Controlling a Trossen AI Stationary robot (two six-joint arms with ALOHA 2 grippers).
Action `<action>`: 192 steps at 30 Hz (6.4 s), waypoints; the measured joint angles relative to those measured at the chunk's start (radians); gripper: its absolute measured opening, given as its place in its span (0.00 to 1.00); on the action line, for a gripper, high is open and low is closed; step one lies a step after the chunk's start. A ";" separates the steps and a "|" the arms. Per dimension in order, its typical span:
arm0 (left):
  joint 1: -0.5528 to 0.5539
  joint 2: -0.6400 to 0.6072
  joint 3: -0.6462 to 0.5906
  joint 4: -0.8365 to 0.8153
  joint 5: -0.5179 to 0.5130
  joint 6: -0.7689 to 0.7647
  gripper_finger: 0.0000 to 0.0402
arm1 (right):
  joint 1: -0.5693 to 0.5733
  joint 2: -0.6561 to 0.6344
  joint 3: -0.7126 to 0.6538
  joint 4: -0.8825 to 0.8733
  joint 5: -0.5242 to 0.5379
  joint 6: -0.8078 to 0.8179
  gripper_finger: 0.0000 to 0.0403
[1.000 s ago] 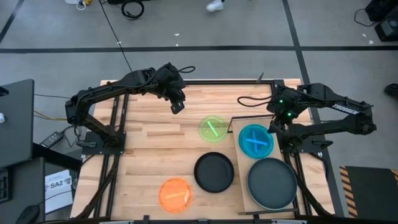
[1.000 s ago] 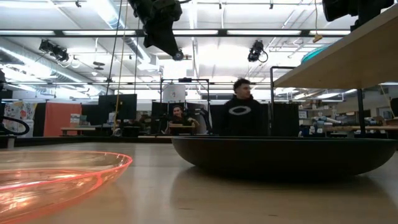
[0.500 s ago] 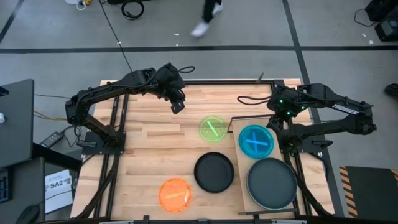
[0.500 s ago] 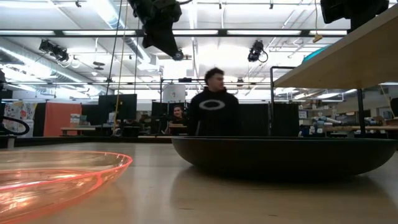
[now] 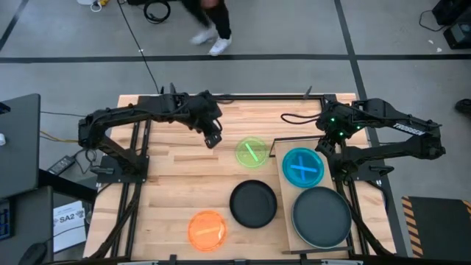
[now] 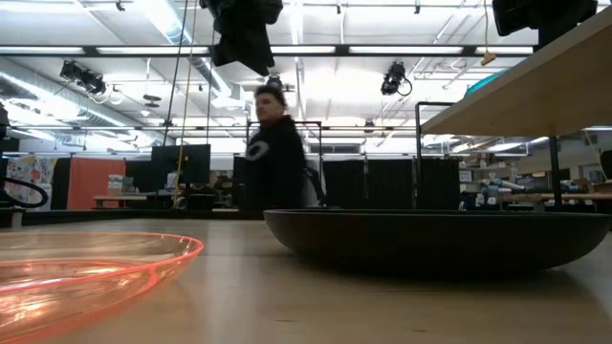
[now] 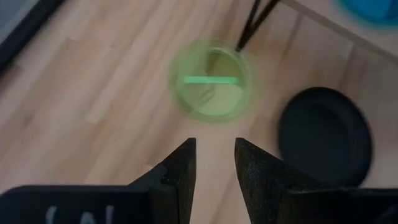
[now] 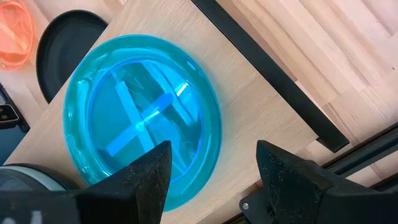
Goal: Place and stack plates onto a shelf
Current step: Stack the orange plate on top of the blue plate on the shelf
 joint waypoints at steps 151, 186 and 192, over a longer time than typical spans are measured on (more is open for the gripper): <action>-0.400 -0.092 -0.461 0.156 -0.084 -0.451 0.00 | 0.000 0.004 0.000 0.355 -0.012 0.008 0.60; 0.076 -0.096 -0.462 0.618 -0.160 -0.362 0.00 | -0.042 0.476 0.000 1.056 0.151 -0.045 0.59; 0.077 -0.096 -0.462 0.617 -0.160 -0.362 0.00 | -0.048 0.495 0.000 1.054 0.193 -0.053 0.54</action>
